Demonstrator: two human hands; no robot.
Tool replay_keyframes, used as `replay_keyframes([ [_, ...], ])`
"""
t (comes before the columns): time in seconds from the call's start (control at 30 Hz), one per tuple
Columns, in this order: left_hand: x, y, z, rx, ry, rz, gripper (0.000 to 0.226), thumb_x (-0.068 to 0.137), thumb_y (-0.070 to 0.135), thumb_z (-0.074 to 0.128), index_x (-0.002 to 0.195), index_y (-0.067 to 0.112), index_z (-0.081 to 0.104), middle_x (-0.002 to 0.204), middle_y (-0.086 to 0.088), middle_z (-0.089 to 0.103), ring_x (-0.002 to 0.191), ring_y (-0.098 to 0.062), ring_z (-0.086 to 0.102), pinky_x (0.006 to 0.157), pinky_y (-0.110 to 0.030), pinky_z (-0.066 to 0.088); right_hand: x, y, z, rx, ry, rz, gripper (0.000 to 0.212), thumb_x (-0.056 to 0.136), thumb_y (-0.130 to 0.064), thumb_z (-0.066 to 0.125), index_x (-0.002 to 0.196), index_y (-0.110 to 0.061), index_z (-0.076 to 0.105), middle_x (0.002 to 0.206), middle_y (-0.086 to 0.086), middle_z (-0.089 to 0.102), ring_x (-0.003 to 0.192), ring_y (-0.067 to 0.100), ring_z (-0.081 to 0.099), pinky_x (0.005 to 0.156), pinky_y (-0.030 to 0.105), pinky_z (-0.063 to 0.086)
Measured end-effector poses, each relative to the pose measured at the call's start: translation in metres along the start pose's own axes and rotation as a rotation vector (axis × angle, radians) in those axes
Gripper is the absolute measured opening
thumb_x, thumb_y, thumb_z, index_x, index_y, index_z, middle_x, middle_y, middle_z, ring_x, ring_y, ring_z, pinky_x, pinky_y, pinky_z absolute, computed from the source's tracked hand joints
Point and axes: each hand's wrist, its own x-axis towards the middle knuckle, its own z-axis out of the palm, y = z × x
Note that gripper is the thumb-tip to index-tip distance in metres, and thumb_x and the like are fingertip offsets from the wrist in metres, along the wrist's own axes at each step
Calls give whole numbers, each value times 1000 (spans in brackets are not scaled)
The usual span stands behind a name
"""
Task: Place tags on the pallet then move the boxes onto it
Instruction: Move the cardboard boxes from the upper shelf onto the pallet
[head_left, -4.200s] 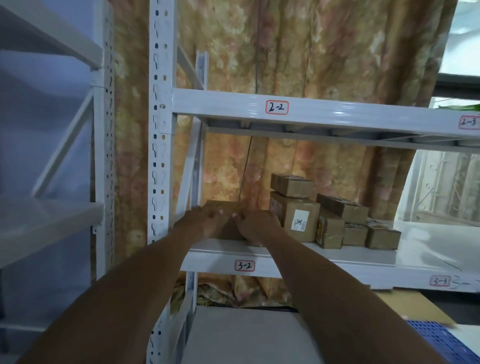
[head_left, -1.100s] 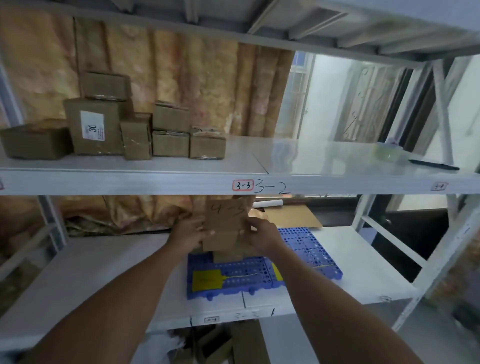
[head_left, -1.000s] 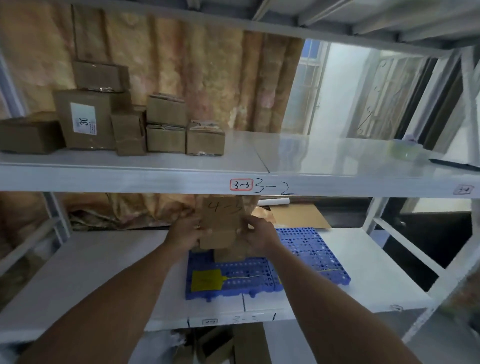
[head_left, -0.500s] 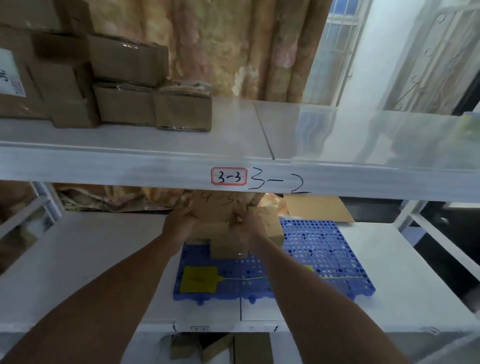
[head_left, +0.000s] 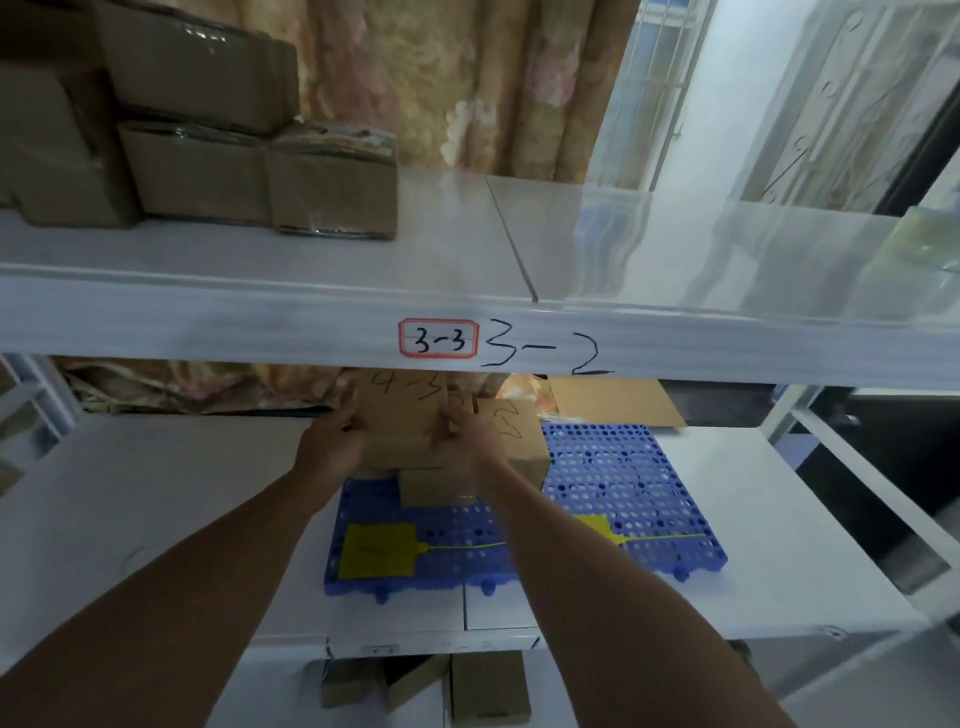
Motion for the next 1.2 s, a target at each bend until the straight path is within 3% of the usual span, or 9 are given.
replay_keyframes([
  [0.2,-7,5,0,72,-4,15,57,99,6,49,153,23,38,156,-7,39,79,-6,50,69,-28,43,-8,-4,2,15,4,-25,46,95,-24,60,140,-18,54,129,7,64,117,28,61,98,37,51],
  [0.33,-11,7,-2,109,-6,9,56,98,9,51,151,24,42,155,-9,41,78,-3,52,62,-22,42,-15,-4,1,9,-5,-34,40,98,-27,51,137,-21,55,123,5,65,112,27,60,79,31,44],
  [0.47,-21,10,-6,163,-6,55,53,99,16,54,150,26,43,157,-4,38,133,-25,49,80,-24,43,-19,3,-1,-70,9,-36,25,92,-38,52,111,-23,60,109,3,68,97,26,63,78,37,54],
  [0.6,-36,18,-20,265,-35,166,46,97,38,54,143,36,52,149,5,50,131,-20,52,96,-31,47,-38,-6,-20,-213,105,-96,32,98,-32,47,124,-17,59,123,8,63,109,31,61,79,36,49],
  [0.77,-60,48,-43,755,-20,340,54,90,67,43,132,36,56,141,7,56,123,-20,56,97,-41,50,-58,-32,-38,-446,84,-132,60,102,-45,41,156,-22,29,163,3,29,149,29,26,119,48,26],
  [0.93,-80,83,-79,1067,-11,424,68,83,79,26,139,43,38,147,4,44,134,-29,45,101,-51,45,-83,-75,-42,-702,35,-184,72,103,-51,35,161,-23,3,169,0,2,155,27,-1,124,52,3],
  [1.0,-97,95,-91,1088,-53,372,66,89,77,30,148,48,28,160,5,27,147,-29,28,114,-53,30,-104,-93,-42,-763,14,-182,72,104,-43,37,161,-21,-2,169,2,-4,155,29,-4,124,54,1],
  [1.07,-112,103,-110,1058,-116,313,76,84,85,25,152,51,16,166,8,13,153,-27,13,120,-55,16,-120,-107,-35,-768,13,-186,74,103,-38,42,161,-20,0,169,4,0,155,31,-1,123,58,3],
  [1.2,-136,104,-160,976,-238,309,93,68,98,18,150,54,20,165,9,17,152,-26,15,121,-53,16,-152,-149,-5,-730,56,-165,85,80,-75,17,153,-33,29,162,4,30,148,33,28,114,59,22],
])
